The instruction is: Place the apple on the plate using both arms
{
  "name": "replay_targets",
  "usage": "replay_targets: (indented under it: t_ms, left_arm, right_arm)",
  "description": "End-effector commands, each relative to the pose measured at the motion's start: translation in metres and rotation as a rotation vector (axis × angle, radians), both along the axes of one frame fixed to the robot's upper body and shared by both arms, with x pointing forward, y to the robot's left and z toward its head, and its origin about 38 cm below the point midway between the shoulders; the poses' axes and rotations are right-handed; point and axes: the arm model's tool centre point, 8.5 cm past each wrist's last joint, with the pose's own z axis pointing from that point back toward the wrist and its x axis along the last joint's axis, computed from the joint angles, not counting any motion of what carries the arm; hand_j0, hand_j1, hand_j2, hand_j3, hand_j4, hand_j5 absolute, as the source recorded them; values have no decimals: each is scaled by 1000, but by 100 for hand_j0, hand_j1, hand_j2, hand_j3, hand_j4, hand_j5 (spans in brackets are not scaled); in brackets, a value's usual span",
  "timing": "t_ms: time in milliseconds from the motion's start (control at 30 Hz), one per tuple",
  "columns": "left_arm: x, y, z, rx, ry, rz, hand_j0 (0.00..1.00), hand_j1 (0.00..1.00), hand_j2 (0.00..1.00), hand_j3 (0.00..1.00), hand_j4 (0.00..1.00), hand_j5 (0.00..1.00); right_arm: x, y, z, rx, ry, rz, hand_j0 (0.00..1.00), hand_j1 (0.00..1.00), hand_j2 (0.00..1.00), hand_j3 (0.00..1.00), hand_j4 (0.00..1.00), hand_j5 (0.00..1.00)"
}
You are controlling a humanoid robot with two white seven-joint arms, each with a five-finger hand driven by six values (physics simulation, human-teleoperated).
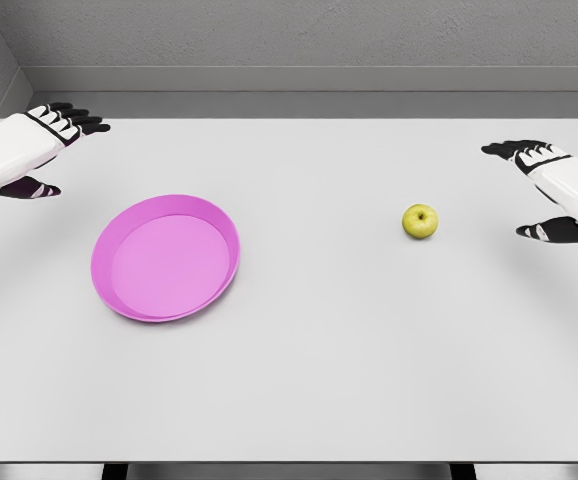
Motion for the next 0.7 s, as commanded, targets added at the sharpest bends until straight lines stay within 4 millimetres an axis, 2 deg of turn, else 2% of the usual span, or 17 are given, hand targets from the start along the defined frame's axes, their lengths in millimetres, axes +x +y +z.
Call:
replay_targets:
  t_ms: [0,233,367,433,667]
  left_arm:
    - [0,1,1,-5,-1,2,100,100,100,100,100,100]
    - [0,-1,5,-11,-12,-2,100,100,100,100,100,100]
    - [2,0,9,-8,-21,1,100,100,100,100,100,100]
    - [2,-1,9,-9,-21,-2,100,100,100,100,100,100]
    - [1,-2,8,-10,-20,-6,100,100,100,100,100,100]
  right_arm:
    - [0,0,2,0,-3,0,100,100,100,100,100,100]
    - [3,-2,5,11,-12,-8,100,100,100,100,100,100]
    - [3,0,-4,-18,47,-23,100,100,100,100,100,100]
    - [9,12,-13,-61,165,-20,100,100,100,100,100,100]
    - [36,51,-38,-116,368,-59,100,100,100,100,100,100]
